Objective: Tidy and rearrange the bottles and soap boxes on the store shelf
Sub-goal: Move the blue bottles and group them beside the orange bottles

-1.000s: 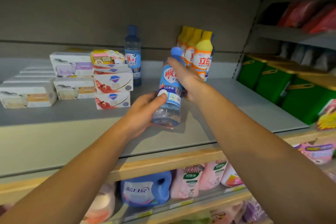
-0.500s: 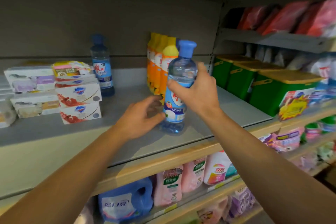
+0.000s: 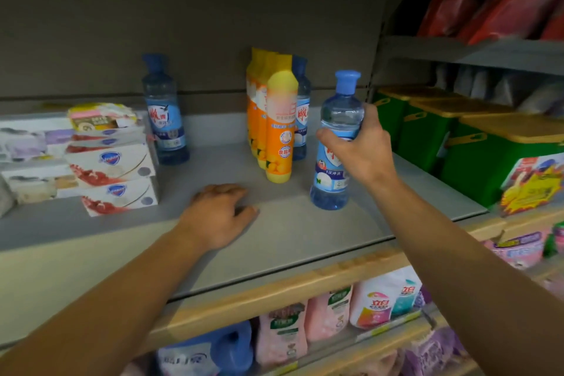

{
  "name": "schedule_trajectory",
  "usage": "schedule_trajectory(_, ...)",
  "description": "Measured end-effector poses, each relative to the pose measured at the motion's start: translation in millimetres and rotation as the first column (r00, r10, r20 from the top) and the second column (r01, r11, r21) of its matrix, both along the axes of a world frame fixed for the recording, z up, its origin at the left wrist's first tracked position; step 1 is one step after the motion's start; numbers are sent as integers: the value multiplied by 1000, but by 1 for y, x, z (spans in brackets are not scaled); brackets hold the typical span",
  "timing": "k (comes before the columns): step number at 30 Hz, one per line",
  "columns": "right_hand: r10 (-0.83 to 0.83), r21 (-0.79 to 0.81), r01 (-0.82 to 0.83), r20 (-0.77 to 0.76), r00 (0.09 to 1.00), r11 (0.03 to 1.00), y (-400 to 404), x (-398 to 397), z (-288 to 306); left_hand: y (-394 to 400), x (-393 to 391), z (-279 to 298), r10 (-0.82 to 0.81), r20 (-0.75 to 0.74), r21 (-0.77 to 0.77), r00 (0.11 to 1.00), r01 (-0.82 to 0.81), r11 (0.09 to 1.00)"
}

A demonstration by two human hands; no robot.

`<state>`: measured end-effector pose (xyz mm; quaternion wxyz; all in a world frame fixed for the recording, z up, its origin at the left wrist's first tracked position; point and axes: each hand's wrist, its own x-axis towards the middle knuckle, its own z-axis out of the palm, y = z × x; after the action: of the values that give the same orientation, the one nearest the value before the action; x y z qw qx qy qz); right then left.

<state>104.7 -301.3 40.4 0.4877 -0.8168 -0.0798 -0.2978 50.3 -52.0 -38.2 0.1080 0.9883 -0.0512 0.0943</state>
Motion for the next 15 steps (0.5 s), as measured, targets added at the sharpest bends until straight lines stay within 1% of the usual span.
schedule_trajectory(3,69,-9,-70,-60,996,998,0,-1,-15,1,1,-1,5,-9,3,1000,-5,1000)
schedule_trajectory(6,65,-133,-87,-159,985,987,-11,-9,-43,1,2,-3,1,-7,19,1000,-1,1000)
schedule_trajectory(9,-3,-214,-32,-161,987,976,-16,-5,-59,1,3,-3,7,-6,19,1000,-7,1000)
schedule_trajectory(12,-32,-221,0,-144,989,975,-6,14,-60,0,2,-2,18,-7,3,1000,-18,1000)
schedule_trajectory(15,-5,-215,-33,-170,985,976,7,41,-60,1,2,-2,25,4,-7,1000,-25,1000)
